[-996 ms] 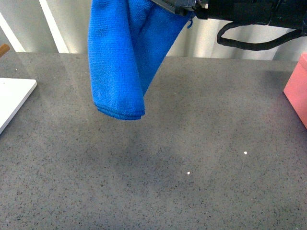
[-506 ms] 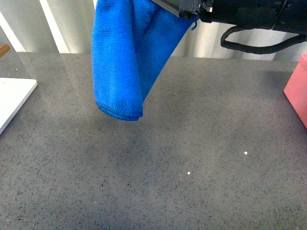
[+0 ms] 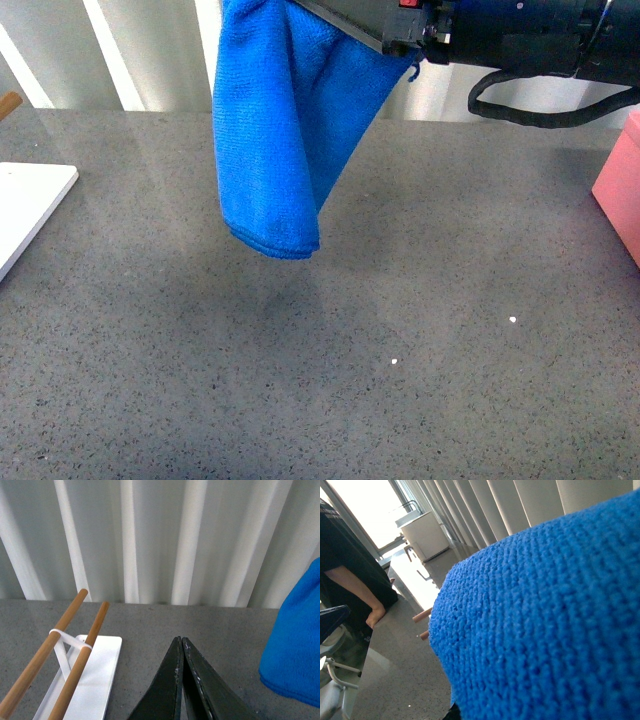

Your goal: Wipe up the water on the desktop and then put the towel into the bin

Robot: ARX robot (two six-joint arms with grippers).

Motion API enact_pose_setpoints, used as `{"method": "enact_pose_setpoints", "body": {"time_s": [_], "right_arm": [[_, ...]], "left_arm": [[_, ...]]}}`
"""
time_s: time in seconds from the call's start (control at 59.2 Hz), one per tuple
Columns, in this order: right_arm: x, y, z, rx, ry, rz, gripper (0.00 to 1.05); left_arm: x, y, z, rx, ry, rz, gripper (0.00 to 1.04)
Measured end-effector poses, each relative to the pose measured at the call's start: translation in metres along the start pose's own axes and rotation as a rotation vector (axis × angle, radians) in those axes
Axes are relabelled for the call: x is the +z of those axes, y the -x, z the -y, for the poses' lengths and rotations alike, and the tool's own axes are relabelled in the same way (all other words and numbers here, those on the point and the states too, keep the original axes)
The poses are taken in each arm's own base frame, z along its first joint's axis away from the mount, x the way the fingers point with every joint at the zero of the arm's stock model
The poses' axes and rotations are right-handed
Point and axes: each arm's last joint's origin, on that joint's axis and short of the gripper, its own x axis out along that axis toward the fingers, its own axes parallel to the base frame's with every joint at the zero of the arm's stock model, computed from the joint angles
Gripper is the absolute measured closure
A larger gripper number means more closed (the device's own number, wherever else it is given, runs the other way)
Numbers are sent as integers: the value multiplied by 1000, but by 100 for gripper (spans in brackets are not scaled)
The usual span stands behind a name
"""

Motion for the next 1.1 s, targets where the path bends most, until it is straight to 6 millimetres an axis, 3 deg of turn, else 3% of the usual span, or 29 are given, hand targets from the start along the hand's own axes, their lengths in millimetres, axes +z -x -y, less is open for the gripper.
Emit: {"method": "enact_pose_setpoints", "body": {"time_s": [1.097], "right_arm": [[-2,3,-2,-21,26,-5,100]], "left_arm": [[6,32,0,-1,0,21,101]]}}
